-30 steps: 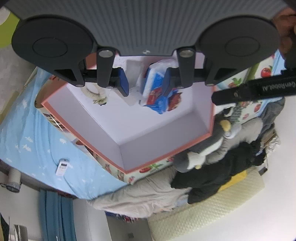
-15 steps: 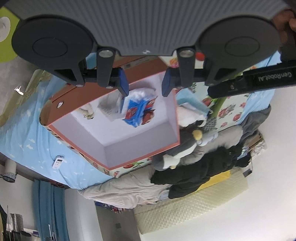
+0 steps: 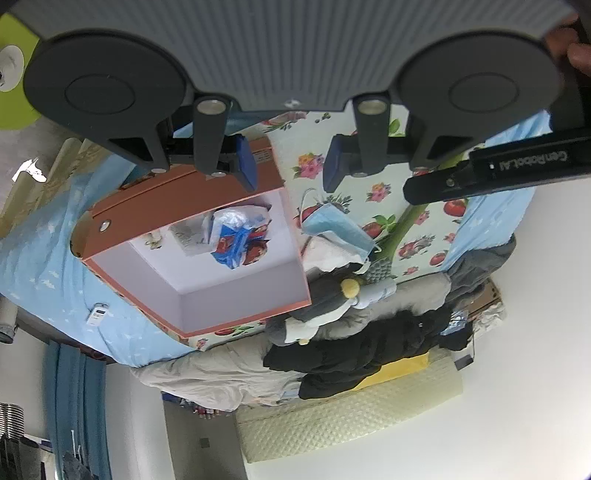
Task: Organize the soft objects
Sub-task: 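Withdraw both grippers from the box toward the mask and cloth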
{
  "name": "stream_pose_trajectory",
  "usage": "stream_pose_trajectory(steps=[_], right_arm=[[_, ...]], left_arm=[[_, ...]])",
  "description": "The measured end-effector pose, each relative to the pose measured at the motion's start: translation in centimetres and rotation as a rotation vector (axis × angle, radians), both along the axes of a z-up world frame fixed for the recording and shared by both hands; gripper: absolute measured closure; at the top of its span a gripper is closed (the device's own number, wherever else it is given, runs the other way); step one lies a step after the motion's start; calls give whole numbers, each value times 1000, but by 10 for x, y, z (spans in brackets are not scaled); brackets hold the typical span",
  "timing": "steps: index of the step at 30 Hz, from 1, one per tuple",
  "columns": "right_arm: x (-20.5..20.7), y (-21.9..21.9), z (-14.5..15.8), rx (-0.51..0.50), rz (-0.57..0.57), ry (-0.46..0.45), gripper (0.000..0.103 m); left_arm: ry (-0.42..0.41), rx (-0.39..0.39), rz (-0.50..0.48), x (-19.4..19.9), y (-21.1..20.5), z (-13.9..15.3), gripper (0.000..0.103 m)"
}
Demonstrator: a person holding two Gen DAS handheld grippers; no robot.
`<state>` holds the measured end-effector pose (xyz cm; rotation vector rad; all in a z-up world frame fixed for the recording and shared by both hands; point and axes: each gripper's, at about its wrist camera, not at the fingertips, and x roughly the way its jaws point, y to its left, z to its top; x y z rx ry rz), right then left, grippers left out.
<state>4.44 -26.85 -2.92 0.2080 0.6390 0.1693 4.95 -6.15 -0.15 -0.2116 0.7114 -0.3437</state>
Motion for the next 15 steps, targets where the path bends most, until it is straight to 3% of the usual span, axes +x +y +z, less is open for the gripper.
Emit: stream_pose_trajectory(steps=[15], right_arm=[[2, 39, -4, -27, 105, -17, 60]], left_arm=[[14, -24, 132, -15, 47, -11, 50]])
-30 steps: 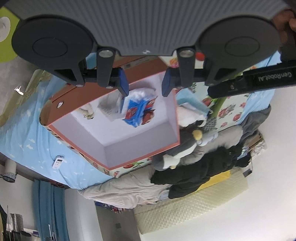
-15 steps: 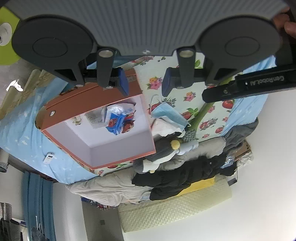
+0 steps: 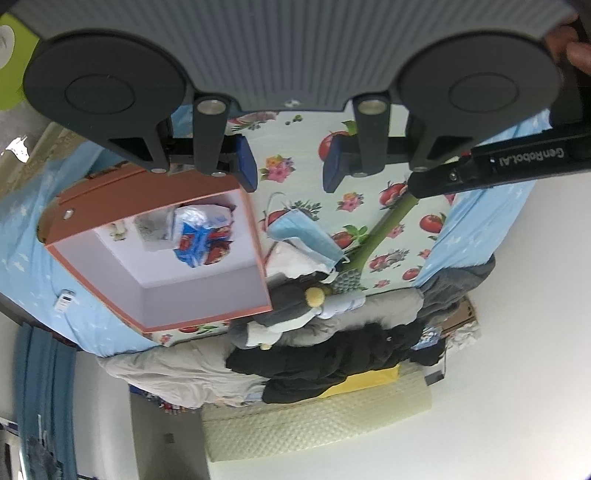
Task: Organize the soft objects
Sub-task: 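Withdraw both grippers from the box toward the mask and cloth, then grasp the blue face mask with the left gripper while the right gripper grasps the white mesh cloth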
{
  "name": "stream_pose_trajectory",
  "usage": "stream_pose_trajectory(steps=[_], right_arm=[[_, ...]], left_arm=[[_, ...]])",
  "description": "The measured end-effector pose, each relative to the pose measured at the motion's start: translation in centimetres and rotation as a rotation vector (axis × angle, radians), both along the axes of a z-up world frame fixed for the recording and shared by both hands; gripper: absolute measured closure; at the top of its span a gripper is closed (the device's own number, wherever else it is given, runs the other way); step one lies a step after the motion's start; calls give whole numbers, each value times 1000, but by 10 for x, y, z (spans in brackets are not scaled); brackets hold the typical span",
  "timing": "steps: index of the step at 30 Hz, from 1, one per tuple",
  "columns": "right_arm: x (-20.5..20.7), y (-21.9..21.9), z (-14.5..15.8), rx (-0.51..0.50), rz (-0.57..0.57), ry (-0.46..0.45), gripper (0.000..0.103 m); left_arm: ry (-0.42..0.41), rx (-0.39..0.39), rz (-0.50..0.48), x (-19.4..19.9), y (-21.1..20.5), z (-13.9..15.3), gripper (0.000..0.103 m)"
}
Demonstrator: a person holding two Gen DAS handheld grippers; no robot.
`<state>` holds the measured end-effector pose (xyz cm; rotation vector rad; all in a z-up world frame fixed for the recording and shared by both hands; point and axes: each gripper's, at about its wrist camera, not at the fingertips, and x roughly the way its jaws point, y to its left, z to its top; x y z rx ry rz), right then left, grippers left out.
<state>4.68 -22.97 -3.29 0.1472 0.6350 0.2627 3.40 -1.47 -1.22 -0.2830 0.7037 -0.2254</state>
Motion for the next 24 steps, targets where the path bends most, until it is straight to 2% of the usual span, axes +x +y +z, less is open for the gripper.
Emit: stream_pose_trajectory(steps=[6, 12, 19, 24], right_arm=[[7, 22, 0, -8, 55, 2, 60], [37, 34, -10, -16, 73, 34, 60], [88, 51, -22, -4, 119, 48, 61], [141, 57, -33, 16, 140, 82, 61]], left_arm=[[5, -31, 57, 1, 25, -8, 50], [62, -85, 128, 22, 49, -38, 50], [114, -142, 157, 73, 62, -80, 50], [116, -187, 144, 122, 62, -109, 50]])
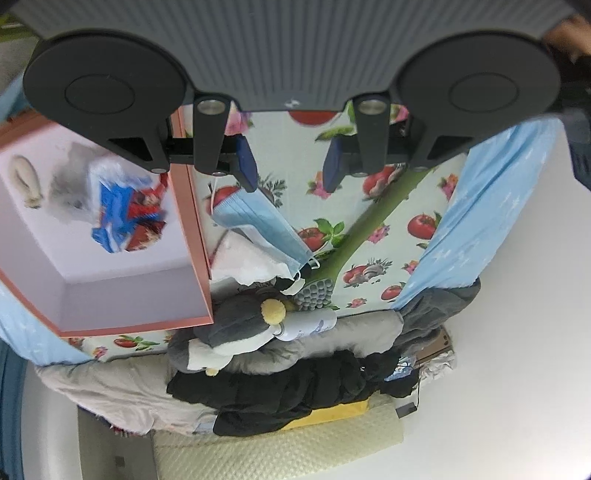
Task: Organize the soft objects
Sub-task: 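Grasp the blue face mask with the left gripper while the right gripper grasps the white mesh cloth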
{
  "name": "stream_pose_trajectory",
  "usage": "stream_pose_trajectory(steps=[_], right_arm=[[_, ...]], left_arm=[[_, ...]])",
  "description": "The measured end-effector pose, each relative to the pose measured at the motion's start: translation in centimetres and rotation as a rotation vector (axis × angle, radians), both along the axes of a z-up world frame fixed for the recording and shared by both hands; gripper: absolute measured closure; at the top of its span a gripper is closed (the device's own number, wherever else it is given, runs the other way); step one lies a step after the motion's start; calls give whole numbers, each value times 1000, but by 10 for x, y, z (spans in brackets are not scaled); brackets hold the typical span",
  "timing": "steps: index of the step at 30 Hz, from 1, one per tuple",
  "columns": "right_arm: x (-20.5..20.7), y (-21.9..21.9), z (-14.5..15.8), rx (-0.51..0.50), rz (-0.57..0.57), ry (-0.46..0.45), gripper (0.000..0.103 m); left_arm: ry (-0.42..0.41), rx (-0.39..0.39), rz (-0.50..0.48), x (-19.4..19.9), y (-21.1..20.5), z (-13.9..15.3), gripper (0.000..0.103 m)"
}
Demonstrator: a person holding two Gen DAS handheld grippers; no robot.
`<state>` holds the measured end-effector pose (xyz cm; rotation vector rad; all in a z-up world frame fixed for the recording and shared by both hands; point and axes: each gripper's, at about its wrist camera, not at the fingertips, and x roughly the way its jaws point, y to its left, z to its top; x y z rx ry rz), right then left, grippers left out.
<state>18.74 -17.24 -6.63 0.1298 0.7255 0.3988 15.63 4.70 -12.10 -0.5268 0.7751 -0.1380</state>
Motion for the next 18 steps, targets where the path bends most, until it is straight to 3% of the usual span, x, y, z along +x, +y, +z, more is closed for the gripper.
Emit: stream_pose_trajectory(steps=[10, 16, 18], right_arm=[[109, 16, -30, 75, 61, 102, 61], [158, 31, -51, 61, 70, 128, 61], [173, 34, -56, 65, 72, 147, 61]], left_arm=[[0, -116, -6, 97, 5, -59, 52], [18, -215, 14, 141, 10, -93, 52], [18, -238, 14, 154, 9, -101, 57]])
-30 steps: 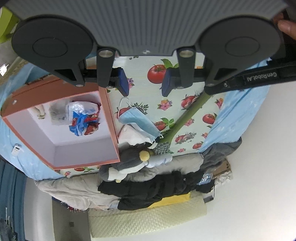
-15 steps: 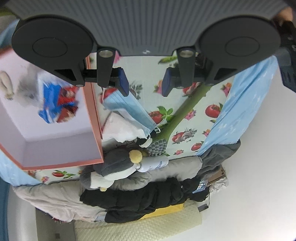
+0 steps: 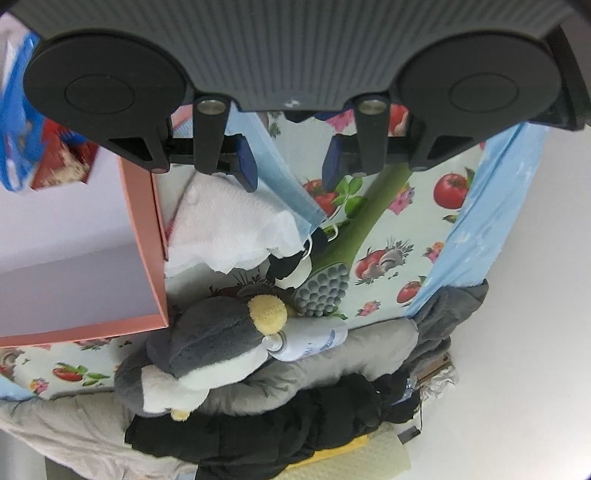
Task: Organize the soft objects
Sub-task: 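Grasp the blue face mask with the left gripper while the right gripper grasps the white mesh cloth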
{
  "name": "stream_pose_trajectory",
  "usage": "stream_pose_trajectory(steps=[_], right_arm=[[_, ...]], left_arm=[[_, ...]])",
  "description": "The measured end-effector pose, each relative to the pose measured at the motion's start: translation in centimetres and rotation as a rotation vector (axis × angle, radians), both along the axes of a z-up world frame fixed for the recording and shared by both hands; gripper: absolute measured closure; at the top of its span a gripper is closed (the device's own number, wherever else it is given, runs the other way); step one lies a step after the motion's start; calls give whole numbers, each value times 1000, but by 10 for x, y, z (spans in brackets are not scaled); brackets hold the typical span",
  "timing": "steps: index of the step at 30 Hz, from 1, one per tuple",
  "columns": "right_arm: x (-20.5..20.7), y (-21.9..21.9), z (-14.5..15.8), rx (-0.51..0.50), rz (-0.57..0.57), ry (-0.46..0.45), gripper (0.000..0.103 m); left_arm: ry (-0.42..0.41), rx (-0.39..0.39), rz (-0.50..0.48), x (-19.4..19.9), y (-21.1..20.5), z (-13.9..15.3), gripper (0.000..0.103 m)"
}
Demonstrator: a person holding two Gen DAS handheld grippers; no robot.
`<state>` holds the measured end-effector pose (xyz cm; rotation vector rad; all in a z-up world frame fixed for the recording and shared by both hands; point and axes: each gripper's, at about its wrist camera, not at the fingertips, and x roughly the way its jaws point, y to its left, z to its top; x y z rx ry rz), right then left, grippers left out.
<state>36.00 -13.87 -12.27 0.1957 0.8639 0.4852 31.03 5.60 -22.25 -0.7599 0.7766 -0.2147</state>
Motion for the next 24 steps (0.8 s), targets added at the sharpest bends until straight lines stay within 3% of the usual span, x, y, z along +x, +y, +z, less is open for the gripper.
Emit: stream_pose_trajectory(steps=[11, 16, 18, 20, 24], right_arm=[[53, 23, -28, -43, 51, 58, 62], [61, 30, -38, -89, 61, 61, 63], [63, 27, -41, -90, 52, 65, 78], [66, 24, -45, -85, 38, 79, 91], [63, 20, -44, -80, 41, 72, 97]], left_arm=[[28, -94, 29, 48, -3, -35, 59], [37, -102, 36, 58, -5, -41, 68], [55, -66, 36, 64, -10, -42, 85], [61, -53, 40, 66, -13, -43, 91], [43, -40, 41, 62, -13, -38, 97]])
